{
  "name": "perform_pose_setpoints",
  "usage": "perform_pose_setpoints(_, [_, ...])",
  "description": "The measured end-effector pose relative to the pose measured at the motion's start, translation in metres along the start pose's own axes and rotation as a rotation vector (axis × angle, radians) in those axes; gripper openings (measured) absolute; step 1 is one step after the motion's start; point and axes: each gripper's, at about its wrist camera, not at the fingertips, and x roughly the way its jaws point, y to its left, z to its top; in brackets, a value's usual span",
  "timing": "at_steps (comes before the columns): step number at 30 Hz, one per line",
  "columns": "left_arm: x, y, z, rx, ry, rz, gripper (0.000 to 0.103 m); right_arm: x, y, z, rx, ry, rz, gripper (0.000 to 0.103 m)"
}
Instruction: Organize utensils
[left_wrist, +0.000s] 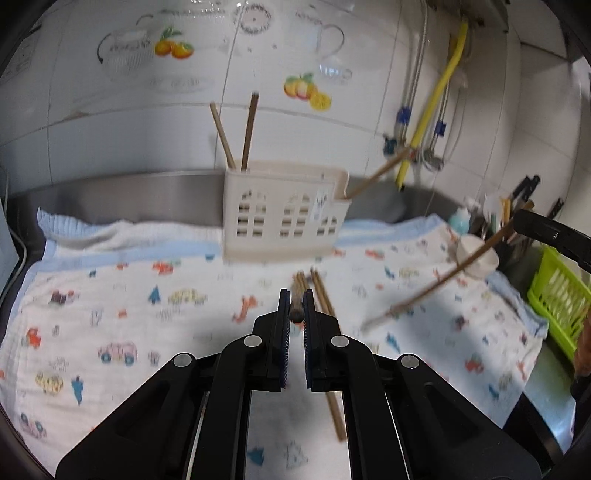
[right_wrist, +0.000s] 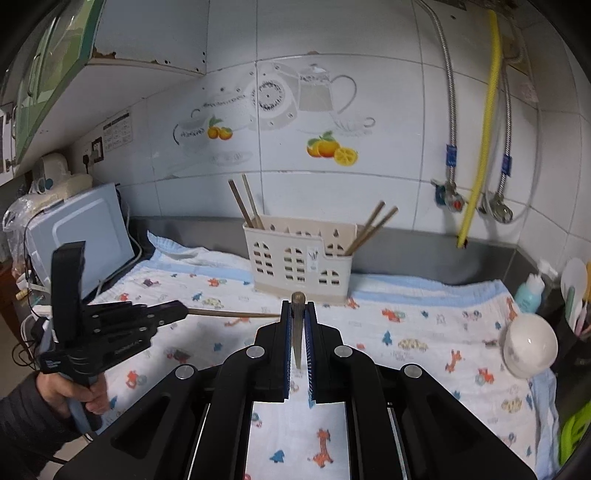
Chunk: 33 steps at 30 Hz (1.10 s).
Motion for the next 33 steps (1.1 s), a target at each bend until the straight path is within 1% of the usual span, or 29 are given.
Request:
perform_pose_setpoints(3, [0.004,-0.001,0.012,-0.004,-0.035,-0.007,0.005,0.001,-0.002,0.015,-0.012,-0.009,0.002,0.007])
perform_pose_setpoints(5, [0.007,-0.002,0.016,0.002,-0.035,-0.008,0.005,0.003,-0.004,0.025,-0.015,-0.013,0.013,0.007])
perform_pose_setpoints(7, [0.01,-0.005,0.023,0.011,-0.028,-0.031,0.005,0.006,-0.009,0.036,-0.013,-0.015,0.02,0.007])
perform_pose_setpoints(8, [0.01,-0.006,0.027,0.02,-0.028,-0.03,0.005,0.008,-0.011,0.041,-0.015,-0.016,0.023,0.007])
perform_pose_setpoints(13, [0.009,-0.019,0.06,0.095,-0.047,-0.023,0.005,0.02,-0.02,0.081,-0.013,-0.037,0.029,0.007])
perform_pose_setpoints(18, [0.011,-0.024,0.09,0.131,-0.062,-0.032,0.005,0.035,-0.022,0.118,-0.038,-0.077,-0.003,0.007])
perform_pose_setpoints(21, [0.015,-0.026,0.108,0.149,-0.075,-0.036,0.005,0.044,-0.027,0.139,-0.023,-0.119,-0.013,0.007])
perform_pose_setpoints(24, [0.015,-0.028,0.128,0.159,-0.104,-0.048,0.005,0.057,-0.034,0.155,-0.004,-0.145,-0.022,0.007])
perform_pose_setpoints(27, [0.011,-0.031,0.153,0.174,-0.152,-0.057,0.005,0.072,-0.041,0.167,0.014,-0.153,-0.025,0.007])
perform_pose_setpoints(31, [0.004,-0.034,0.185,0.193,-0.228,-0.049,0.005,0.089,-0.05,0.18,0.032,-0.173,-0.035,0.007])
perform_pose_setpoints(33, [0.002,-0.033,0.201,0.199,-0.271,-0.034,0.005,0.096,-0.052,0.184,0.041,-0.184,-0.036,0.007])
